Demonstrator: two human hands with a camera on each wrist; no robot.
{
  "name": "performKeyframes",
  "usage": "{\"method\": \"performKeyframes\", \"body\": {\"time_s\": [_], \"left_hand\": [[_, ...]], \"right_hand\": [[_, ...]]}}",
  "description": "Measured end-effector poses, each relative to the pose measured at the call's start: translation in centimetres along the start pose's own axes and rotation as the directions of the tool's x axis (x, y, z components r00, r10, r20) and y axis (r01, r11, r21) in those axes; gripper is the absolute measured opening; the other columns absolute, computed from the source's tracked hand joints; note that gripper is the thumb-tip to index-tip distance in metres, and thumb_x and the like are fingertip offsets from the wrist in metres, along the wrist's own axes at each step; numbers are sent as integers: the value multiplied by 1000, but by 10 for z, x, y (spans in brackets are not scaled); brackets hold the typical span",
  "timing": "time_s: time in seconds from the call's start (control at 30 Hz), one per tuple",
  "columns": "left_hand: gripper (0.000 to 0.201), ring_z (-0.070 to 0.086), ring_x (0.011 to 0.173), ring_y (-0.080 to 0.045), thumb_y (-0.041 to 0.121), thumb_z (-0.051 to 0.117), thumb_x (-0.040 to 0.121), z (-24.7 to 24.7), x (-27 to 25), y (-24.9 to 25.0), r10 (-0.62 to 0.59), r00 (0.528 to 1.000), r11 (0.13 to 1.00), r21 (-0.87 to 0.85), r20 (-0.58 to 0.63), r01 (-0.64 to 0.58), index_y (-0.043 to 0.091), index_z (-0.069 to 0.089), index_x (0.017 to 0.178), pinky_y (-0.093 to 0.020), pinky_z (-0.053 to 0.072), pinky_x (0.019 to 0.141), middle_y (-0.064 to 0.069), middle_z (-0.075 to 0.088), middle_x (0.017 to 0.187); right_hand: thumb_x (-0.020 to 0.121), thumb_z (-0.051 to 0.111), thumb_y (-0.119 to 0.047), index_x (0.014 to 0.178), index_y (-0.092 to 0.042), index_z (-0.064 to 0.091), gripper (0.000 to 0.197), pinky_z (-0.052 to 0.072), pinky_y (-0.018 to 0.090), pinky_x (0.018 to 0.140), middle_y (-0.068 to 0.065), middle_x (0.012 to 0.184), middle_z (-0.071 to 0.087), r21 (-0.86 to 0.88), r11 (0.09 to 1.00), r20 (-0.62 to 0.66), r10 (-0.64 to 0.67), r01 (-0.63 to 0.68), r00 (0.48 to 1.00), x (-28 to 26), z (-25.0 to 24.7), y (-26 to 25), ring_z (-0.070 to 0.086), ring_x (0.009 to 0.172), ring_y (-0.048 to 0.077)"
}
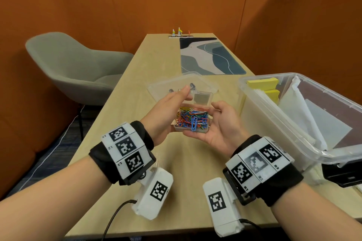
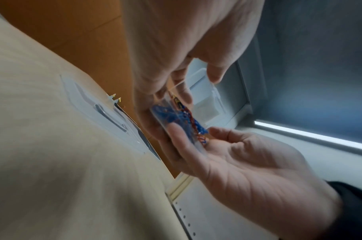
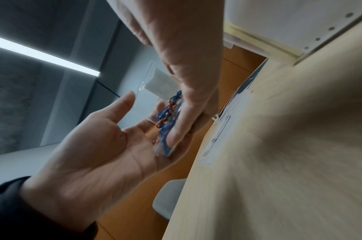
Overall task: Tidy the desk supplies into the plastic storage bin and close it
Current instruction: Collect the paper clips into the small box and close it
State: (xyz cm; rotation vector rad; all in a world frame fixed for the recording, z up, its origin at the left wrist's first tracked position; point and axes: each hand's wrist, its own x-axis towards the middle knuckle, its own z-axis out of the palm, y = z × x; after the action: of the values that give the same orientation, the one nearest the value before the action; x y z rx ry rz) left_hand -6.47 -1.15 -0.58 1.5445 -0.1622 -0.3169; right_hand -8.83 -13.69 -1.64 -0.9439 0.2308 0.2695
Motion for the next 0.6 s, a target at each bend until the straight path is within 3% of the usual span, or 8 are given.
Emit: {"method": "performKeyframes", "body": {"time_s": [0.13,0.2,0.33,0.4,0.47,0.53,0.6], "left_hand": [[8,55,69,-15,23,51,90,2,2,-2,-96,995,994,-57,21,97,18,56,86,-29,49,63,-1,55,80],[8,56,68,-17,12,51,88,2,4,-5,-96,995,994,-53,38,98,17,54,81,-30,49,65,-1,54,77],[5,58,73,-19,11,51,88,3,6,-9,-117,990,992,-44,73,121,15,53,90,-31,50,68,-3,56,80],[10,60,75,-19,16,53,90,2,8,-12,-129,988,991,-22,80,132,13,53,99,-30,51,69,-6,60,85],[25,63,78,-18,30,54,91,-1,11,-14,-131,985,991,20,110,129,10,56,106,-29,52,71,-10,66,93],[61,63,82,-15,58,52,84,-7,12,-17,-152,981,972,200,120,126,8,56,119,-30,52,73,-8,69,102],[89,63,82,-15,75,53,69,-15,9,-21,-162,986,865,486,29,128,5,47,123,-26,49,63,-8,67,106]], "right_hand": [[99,24,-32,125,0,45,46,55,43,63,21,96,58,9,1000,-42,24,-23,999,1,-1,0,62,81,35],[100,26,-34,123,2,43,45,53,46,67,23,97,58,16,999,-56,53,-52,997,3,-2,-1,61,83,37],[99,32,-30,125,4,40,44,53,47,66,28,112,55,52,993,-76,106,-102,991,5,-5,-2,59,89,39],[97,38,-29,121,3,43,40,57,45,63,27,114,56,31,993,-64,112,-110,992,3,-8,-2,60,92,38],[93,46,-23,107,0,52,28,58,39,62,22,101,61,-19,995,-45,95,-96,994,0,-9,-2,62,90,35],[89,52,-15,90,-3,58,13,57,36,70,15,80,65,-58,997,-28,56,-58,998,-4,-10,-3,64,87,31],[88,55,-13,81,-6,57,10,56,35,75,9,66,66,-82,997,-40,10,-13,999,-6,-12,-4,65,80,27]]}}
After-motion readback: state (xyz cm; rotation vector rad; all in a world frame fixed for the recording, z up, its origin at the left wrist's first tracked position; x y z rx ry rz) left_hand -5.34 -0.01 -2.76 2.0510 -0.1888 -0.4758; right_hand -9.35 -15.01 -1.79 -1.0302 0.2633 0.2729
